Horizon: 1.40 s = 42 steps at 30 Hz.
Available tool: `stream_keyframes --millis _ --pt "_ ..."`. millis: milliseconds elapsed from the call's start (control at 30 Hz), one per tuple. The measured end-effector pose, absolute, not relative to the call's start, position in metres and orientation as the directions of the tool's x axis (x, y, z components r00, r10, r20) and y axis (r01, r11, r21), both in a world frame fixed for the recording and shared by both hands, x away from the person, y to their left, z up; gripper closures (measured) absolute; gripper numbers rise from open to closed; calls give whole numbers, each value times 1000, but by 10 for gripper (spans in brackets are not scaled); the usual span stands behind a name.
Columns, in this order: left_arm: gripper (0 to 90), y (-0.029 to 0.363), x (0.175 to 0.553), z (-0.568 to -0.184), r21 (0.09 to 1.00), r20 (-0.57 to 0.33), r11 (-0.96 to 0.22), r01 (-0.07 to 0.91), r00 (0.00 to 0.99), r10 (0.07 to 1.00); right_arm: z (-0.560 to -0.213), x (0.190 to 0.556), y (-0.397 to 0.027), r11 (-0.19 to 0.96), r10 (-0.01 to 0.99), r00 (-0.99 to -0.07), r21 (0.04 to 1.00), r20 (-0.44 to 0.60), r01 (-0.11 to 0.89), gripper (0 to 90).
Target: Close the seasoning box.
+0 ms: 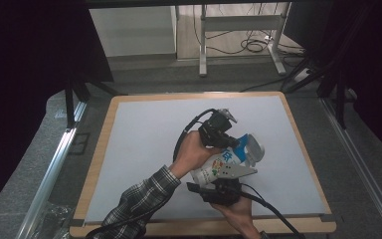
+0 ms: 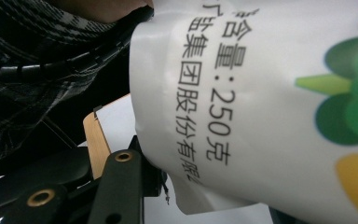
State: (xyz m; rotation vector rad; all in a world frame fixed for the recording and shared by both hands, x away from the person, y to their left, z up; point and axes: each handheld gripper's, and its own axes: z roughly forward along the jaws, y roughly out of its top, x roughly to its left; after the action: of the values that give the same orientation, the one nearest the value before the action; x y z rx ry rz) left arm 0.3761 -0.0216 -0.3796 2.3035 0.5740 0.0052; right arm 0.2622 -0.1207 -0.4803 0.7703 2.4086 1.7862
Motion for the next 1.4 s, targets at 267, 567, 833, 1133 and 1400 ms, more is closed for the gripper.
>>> stream_keyframes --millis 267,567,833,1133,1400 --pt "889 -22 376 -379 668 -162 -627 401 901 403 -480 262 -121 206 412 -875 910 254 361 596" --pt "890 -22 376 -378 668 -159 -629 397 902 401 -480 262 -121 204 411 -876 911 253 359 596" --pt "892 -23 376 -378 668 -164 -625 403 900 404 -480 262 -120 202 410 -877 913 251 355 596" --pt "892 -24 376 -378 666 -161 -631 399 902 401 -479 262 -121 199 411 -876 913 252 356 595" --pt "892 -25 377 -378 663 -165 -630 404 900 403 -479 263 -120 194 411 -875 913 256 358 596"
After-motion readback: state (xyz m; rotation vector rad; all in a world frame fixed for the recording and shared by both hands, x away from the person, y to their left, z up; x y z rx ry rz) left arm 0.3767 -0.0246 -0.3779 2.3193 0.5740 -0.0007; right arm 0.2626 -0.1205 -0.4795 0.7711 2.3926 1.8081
